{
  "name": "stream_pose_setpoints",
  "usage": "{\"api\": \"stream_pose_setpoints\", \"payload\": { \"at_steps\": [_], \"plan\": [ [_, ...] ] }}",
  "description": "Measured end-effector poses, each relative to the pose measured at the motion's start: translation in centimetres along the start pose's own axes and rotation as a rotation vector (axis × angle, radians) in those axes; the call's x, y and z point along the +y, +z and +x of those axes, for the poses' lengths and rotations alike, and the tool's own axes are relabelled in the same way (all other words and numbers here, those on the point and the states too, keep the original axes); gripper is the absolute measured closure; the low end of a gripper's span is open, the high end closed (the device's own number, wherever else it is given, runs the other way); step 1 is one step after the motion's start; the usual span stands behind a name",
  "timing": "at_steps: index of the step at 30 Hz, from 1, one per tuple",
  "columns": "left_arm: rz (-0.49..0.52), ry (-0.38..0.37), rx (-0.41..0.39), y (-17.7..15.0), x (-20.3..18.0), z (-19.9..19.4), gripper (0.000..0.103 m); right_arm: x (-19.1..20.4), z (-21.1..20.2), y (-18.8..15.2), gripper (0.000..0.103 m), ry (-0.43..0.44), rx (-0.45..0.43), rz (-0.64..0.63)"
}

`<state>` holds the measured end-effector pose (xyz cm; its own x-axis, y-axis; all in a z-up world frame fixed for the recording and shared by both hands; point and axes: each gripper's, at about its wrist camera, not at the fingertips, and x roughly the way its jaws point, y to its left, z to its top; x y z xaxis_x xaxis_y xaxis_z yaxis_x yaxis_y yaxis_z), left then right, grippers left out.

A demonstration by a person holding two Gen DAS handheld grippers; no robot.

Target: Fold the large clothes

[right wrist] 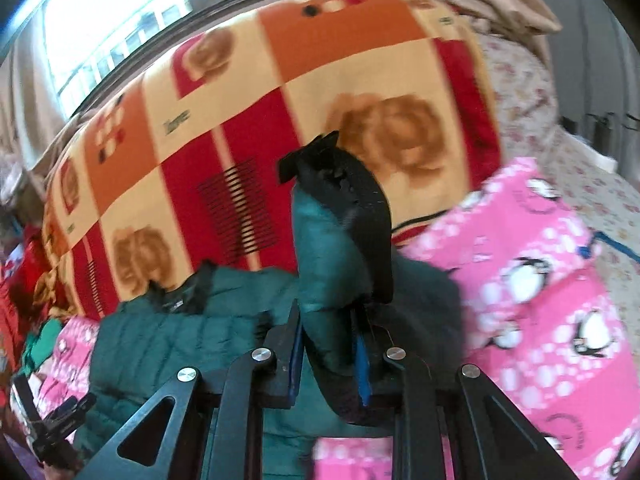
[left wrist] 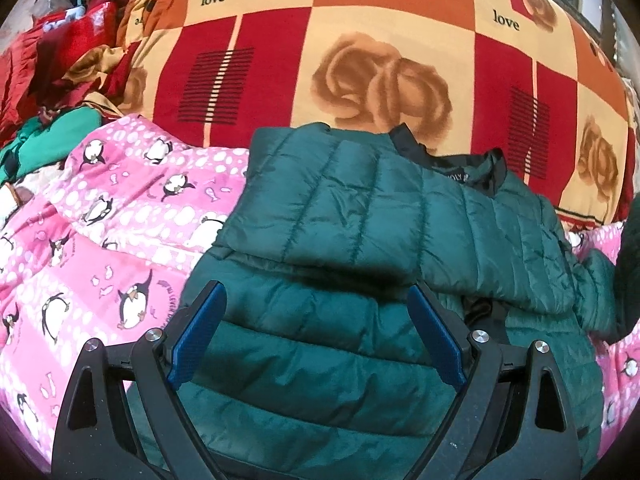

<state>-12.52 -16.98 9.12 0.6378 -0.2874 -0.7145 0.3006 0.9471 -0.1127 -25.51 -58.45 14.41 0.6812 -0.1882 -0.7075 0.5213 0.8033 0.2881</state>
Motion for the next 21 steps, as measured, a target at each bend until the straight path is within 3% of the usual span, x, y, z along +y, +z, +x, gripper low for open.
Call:
{"api": "stream_pose_setpoints", "payload": {
  "at_steps": [4, 9, 16, 17, 18, 20, 21],
  "plan": [
    [-0.009, 0.004, 0.001, 0.3, 0.3, 0.0, 0.011, 4.3, 2.4, -0.8, 0.085, 0.059, 0.044, -0.053],
    [-0.024, 0.004, 0.016, 0.4, 0.7, 0.4, 0.011, 10.2, 6.3, -2.8, 0.099, 0.103, 0.111, -0.164],
    [-0.038, -0.003, 0.02, 0.5, 1.3, 0.5, 0.011, 11.5, 8.7, -4.4, 0.096, 0.123, 0.154, -0.167],
    [-0.044, -0.005, 0.022, 0.5, 1.3, 0.6, 0.011, 11.2, 8.7, -4.4, 0.085, 0.117, 0.165, -0.17],
    [-0.051, -0.009, 0.025, 0.5, 1.4, 0.7, 0.011, 10.8, 8.5, -4.3, 0.059, 0.106, 0.168, -0.174],
    [-0.058, -0.012, 0.032, 0.5, 1.4, 0.9, 0.011, 9.8, 8.1, -4.3, 0.024, 0.056, 0.152, -0.181],
    [-0.056, -0.01, 0.033, 0.5, 1.4, 0.9, 0.011, 9.1, 7.9, -4.5, 0.022, 0.026, 0.134, -0.185]
  ]
}}
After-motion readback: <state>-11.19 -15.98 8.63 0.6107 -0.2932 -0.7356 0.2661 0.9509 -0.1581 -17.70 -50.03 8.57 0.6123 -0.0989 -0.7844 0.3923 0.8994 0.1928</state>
